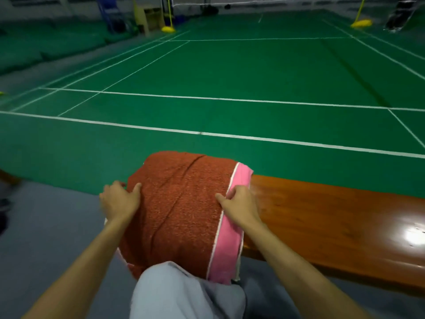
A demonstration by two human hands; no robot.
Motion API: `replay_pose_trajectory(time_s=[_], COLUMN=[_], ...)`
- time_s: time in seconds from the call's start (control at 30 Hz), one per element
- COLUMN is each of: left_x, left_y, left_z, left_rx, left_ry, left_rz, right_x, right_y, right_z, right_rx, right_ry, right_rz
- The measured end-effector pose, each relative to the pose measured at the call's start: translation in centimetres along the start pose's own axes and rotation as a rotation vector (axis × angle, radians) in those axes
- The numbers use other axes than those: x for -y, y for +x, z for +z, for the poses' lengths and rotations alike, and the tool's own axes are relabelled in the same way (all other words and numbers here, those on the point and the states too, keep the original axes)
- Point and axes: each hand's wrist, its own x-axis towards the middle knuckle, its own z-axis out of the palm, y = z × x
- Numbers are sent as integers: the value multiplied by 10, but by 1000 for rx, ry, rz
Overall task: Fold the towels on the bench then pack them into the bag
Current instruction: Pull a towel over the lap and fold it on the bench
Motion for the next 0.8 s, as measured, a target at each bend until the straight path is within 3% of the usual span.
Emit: replay_pose_trajectory(time_s=[0.1, 0.27, 0.4, 0.5, 0.63, 0.7, 0.8], left_x=[-1, -20, -57, -89, -137, -159, -187], left_y=[-1, -23, -49, -70, -126, -158, -195], left_z=[-1, -12, -23, -13, 32, 58, 87], left_rx=[-58, -303, -286, -41, 356, 626, 998], left_ry=[-113, -253, -475, -571, -538, -626, -758], left_rz=[53, 298, 239, 239, 379, 252, -96], right_x=[4, 2, -15, -36, -94, -134, -189], right_y=[6, 5, -6, -7, 2, 4, 4], right_z=[7, -2, -46, -97, -165, -189, -218], right_rx=[-16, 52, -32, -202, -287, -266, -228], right_ry=[-23, 185, 687, 901, 912, 940, 904], right_rz=[9, -91, -34, 36, 175, 269, 355])
